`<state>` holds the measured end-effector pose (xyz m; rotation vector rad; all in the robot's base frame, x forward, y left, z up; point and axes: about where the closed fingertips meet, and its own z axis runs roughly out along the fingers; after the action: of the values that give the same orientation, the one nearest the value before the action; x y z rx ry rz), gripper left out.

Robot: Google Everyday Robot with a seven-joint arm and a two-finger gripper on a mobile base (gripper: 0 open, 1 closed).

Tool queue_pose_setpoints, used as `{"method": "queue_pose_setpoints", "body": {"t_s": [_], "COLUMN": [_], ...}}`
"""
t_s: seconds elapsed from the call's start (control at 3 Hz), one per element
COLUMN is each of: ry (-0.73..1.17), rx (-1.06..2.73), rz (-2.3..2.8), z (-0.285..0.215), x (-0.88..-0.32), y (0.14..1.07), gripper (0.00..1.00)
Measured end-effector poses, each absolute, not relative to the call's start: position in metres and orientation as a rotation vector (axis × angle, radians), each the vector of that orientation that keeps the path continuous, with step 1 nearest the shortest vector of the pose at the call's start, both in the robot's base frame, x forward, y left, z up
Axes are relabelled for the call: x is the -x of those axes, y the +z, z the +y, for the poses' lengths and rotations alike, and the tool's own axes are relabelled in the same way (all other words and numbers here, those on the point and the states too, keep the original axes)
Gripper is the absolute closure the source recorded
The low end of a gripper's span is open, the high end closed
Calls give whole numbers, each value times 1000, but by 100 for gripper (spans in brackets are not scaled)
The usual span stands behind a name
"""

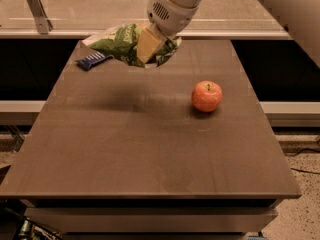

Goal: Move green jalapeno chip bag near rxbar blueberry

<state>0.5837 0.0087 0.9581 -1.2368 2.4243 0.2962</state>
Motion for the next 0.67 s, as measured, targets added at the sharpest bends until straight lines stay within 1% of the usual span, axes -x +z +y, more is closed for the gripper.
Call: {"method": "queue_pose_setpoints", "body": {"t_s": [0.67], "ry": [205], "rx": [1151], "rz": [2412], "z": [7], "x": [-641], "y": [948], "gripper": [100]}}
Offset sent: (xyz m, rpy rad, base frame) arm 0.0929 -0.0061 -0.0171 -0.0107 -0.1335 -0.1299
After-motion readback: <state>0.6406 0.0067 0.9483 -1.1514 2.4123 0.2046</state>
